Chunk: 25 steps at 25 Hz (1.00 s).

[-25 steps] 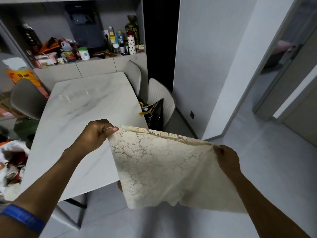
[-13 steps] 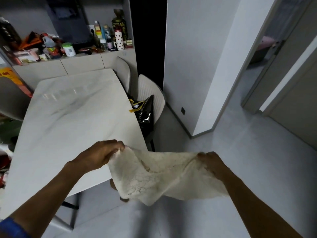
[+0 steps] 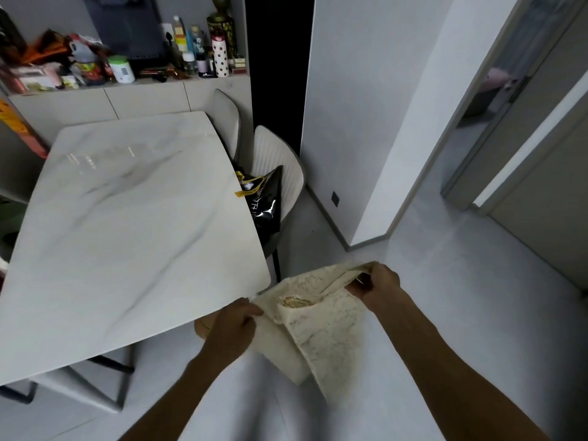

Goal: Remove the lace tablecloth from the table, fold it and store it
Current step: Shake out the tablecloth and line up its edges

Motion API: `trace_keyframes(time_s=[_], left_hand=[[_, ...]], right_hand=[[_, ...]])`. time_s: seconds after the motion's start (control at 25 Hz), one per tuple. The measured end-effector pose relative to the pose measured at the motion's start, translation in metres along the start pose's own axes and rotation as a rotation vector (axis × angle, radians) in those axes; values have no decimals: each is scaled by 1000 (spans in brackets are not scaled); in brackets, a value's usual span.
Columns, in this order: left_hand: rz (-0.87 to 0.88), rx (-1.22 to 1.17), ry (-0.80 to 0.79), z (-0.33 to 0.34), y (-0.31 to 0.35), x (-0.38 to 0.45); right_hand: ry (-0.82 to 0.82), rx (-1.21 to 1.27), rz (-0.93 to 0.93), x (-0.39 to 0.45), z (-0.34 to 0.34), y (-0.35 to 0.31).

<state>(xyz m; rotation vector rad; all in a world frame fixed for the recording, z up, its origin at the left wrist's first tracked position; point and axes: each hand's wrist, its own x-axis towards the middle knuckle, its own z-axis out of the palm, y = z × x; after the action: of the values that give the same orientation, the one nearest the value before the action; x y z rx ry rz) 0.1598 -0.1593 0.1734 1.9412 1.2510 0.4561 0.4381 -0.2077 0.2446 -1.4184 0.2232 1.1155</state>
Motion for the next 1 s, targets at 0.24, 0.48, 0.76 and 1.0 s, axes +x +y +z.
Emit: trace_keyframes(time_s=[0.24, 0.48, 0.76, 1.0], left_hand=[[-101, -128, -33, 0, 64, 22], [127, 410, -349, 75, 99, -17], [-84, 180, -234, 118, 114, -30], [-189, 71, -26, 116, 104, -23]], right_hand=[[63, -263, -152, -10, -29, 16], [48, 36, 26, -9, -38, 37], [-36, 254, 124, -26, -31, 54], [-96, 246, 95, -35, -36, 58]])
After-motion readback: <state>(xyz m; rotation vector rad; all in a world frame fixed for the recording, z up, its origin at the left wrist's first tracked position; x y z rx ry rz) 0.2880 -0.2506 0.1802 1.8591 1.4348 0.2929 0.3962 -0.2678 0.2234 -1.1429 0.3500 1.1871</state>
